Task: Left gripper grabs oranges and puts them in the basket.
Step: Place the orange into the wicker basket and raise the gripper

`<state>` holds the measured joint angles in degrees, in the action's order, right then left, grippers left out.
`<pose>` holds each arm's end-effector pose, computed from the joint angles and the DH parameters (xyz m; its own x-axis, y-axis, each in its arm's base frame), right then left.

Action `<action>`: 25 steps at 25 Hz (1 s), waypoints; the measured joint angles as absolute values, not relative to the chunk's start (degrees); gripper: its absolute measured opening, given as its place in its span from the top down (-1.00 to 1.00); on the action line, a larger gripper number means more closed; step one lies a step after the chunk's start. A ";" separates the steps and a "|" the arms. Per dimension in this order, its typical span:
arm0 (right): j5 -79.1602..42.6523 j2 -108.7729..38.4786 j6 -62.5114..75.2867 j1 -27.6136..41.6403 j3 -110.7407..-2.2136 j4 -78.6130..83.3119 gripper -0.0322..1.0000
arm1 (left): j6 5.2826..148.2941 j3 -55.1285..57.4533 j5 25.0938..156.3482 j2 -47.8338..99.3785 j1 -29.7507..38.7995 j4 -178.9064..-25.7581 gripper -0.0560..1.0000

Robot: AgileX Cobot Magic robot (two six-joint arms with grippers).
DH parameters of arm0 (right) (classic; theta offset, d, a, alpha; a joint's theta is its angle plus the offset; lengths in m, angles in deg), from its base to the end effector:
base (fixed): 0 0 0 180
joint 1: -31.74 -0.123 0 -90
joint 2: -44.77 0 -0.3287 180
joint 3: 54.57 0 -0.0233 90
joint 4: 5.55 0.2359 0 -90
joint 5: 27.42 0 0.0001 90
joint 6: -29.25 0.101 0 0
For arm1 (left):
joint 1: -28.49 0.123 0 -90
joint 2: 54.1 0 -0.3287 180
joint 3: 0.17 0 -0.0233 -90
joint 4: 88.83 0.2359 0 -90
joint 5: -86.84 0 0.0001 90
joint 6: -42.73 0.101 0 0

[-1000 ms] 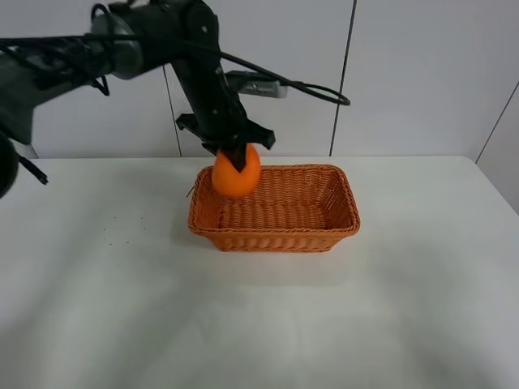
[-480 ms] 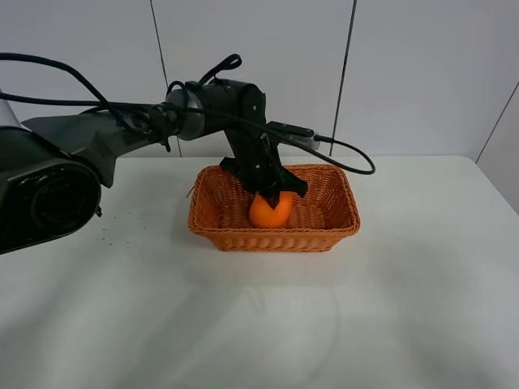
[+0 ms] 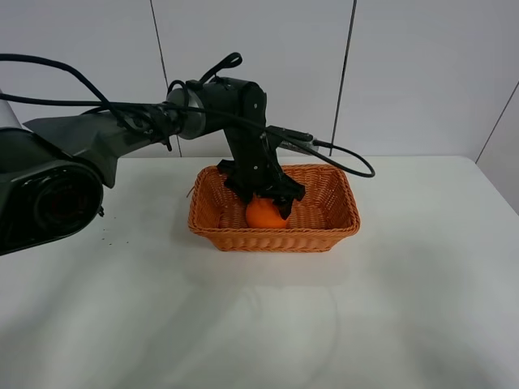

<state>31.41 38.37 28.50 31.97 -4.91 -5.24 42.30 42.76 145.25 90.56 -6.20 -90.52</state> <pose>-0.0524 0.0007 0.2681 -0.4208 -0.0086 -0.9071 -0.0045 1.0000 -0.0074 0.4410 -0.3083 0.1930 -0.7863 0.5163 -0.3393 0.5581 0.8292 -0.0314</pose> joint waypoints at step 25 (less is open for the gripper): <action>31.41 38.37 28.50 31.97 -4.91 -5.24 -0.41 | 44.73 47.76 151.77 80.56 15.31 -86.61 -0.80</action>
<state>31.41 38.37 28.50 31.97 -4.91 -5.24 44.73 47.76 151.77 80.56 15.31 -86.61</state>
